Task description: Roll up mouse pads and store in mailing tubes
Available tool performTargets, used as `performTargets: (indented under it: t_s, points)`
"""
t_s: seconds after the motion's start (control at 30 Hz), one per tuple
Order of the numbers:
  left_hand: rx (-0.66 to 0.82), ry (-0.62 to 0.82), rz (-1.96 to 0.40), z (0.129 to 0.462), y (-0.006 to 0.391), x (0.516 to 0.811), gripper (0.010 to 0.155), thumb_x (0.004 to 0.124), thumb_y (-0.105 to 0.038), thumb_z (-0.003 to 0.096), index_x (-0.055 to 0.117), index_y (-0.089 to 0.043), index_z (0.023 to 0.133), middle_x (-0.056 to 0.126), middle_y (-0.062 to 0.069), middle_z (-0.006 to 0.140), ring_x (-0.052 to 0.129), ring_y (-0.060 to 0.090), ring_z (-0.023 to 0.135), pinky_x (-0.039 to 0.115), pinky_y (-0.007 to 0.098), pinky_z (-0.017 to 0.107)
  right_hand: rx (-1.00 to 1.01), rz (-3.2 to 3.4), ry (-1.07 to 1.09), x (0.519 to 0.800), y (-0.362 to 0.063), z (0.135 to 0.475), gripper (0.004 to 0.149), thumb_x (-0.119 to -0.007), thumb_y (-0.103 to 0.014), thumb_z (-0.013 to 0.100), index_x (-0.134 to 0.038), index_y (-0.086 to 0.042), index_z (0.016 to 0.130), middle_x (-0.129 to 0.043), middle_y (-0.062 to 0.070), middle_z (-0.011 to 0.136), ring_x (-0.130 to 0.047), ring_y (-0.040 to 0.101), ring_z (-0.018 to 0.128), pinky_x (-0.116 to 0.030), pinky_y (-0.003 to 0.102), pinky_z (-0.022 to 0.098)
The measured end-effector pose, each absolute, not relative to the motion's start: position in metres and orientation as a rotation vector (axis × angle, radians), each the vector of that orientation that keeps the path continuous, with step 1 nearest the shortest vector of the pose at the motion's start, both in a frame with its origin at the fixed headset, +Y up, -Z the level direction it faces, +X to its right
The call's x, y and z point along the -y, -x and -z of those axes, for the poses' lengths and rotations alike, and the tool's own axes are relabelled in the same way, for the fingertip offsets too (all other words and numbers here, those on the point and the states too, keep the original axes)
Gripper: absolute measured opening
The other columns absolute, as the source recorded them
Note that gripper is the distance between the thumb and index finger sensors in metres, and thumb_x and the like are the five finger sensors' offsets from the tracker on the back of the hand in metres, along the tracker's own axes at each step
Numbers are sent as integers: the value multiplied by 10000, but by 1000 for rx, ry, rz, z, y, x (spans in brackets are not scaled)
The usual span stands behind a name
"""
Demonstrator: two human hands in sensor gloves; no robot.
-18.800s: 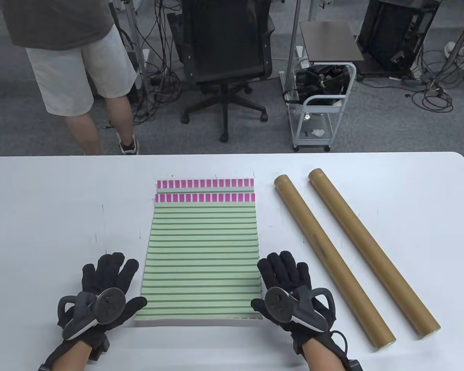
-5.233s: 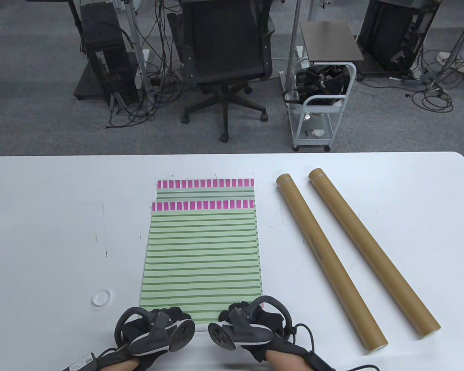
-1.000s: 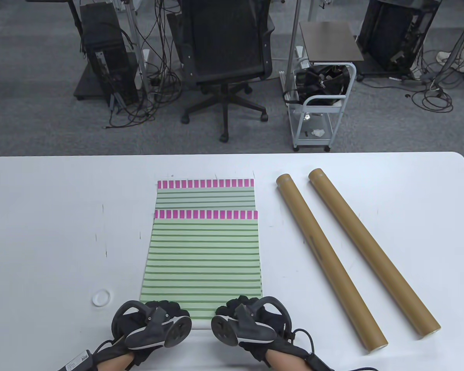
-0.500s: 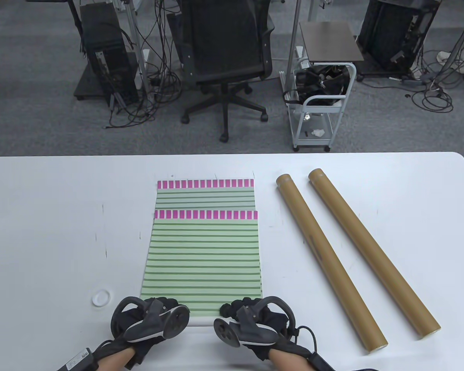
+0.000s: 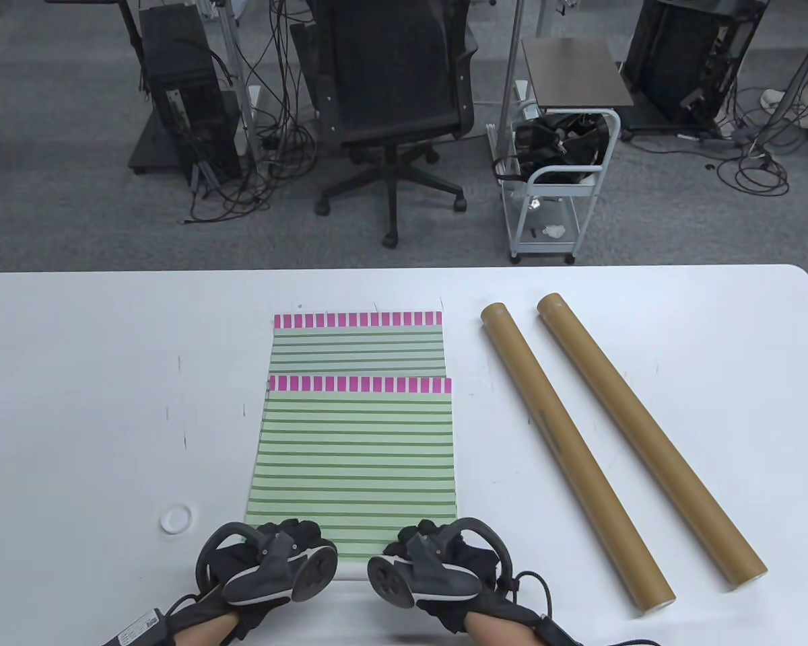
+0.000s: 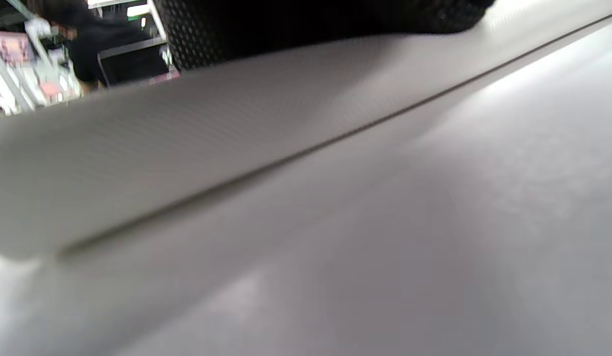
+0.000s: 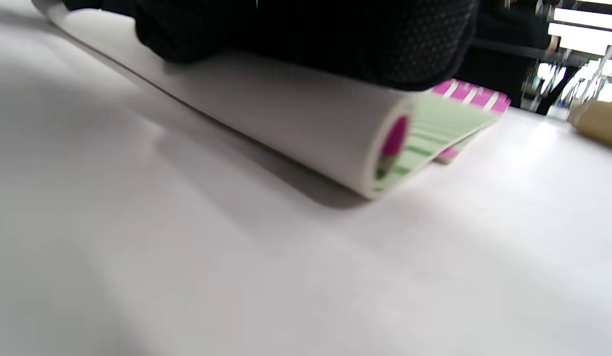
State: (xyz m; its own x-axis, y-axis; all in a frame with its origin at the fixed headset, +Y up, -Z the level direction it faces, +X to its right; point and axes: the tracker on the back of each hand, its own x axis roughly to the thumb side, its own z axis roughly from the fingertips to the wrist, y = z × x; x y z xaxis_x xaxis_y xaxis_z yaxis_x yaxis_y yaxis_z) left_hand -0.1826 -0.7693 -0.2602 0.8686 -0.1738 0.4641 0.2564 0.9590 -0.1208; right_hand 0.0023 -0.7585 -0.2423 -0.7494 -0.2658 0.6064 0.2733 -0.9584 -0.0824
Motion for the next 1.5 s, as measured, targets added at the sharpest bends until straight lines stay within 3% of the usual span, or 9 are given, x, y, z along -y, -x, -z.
performTargets:
  t_s: [0.17, 0.23, 0.4, 0.6, 0.77, 1.0, 1.13, 1.3, 1.5]
  points:
    - [417, 176, 205, 265, 184, 768, 400, 668, -411, 409, 773, -509, 782, 883, -175, 752, 958, 66, 621, 863, 214, 506, 22, 2700, 993, 757, 5, 241, 476, -718, -269, 461, -657, -272, 933, -802, -1, 800, -870, 190, 607, -785, 382, 530]
    - [418, 165, 225, 265, 185, 769, 397, 659, -418, 412, 760, -516, 783, 885, -179, 747, 963, 52, 611, 870, 194, 486, 24, 2748, 1004, 753, 1, 243, 518, -732, -376, 440, -688, -257, 941, -836, 6, 807, -894, 197, 608, -800, 371, 519]
    - [437, 136, 215, 261, 187, 768, 440, 663, -419, 428, 604, -544, 846, 767, -163, 870, 969, 62, 626, 877, 194, 489, -60, 2682, 980, 756, 4, 242, 564, -811, -387, 385, -687, -280, 924, -844, -22, 794, -902, 166, 602, -810, 351, 515]
    - [580, 179, 108, 254, 193, 759, 536, 781, -516, 353, 727, -394, 872, 815, -137, 911, 916, 145, 835, 839, 314, 635, -23, 2748, 966, 755, 1, 246, 520, -783, -353, 415, -737, -263, 926, -869, 5, 803, -910, 194, 619, -806, 368, 523]
    - [549, 23, 296, 252, 185, 762, 530, 813, -513, 328, 718, -441, 845, 876, -184, 832, 968, 63, 726, 867, 245, 570, 2, 2765, 954, 756, -1, 248, 515, -738, -319, 438, -731, -245, 948, -870, 17, 820, -903, 211, 645, -796, 383, 536]
    - [544, 61, 263, 250, 183, 762, 491, 748, -452, 362, 754, -386, 848, 908, -144, 807, 988, 89, 700, 874, 254, 553, 42, 2777, 978, 754, -3, 248, 510, -706, -284, 443, -727, -239, 950, -877, 10, 805, -908, 207, 637, -795, 387, 536]
    - [507, 152, 147, 258, 191, 762, 466, 730, -451, 366, 758, -401, 828, 908, -149, 796, 978, 91, 686, 874, 235, 535, 9, 2802, 955, 753, -6, 249, 608, -721, -302, 436, -520, -296, 1010, -875, -32, 785, -924, 185, 613, -813, 366, 508]
    - [463, 182, 77, 264, 194, 761, 415, 709, -414, 387, 808, -411, 790, 911, -154, 791, 973, 110, 688, 874, 243, 539, 13, 2833, 959, 753, -8, 249, 460, -724, -300, 451, -695, -297, 910, -869, -15, 830, -925, 219, 646, -809, 386, 517]
    - [429, 180, 92, 264, 193, 761, 412, 693, -409, 394, 809, -398, 790, 911, -148, 774, 965, 99, 681, 870, 238, 530, 59, 2834, 982, 757, -11, 250, 579, -795, -404, 403, -643, -292, 950, -782, -17, 865, -831, 230, 707, -741, 450, 604]
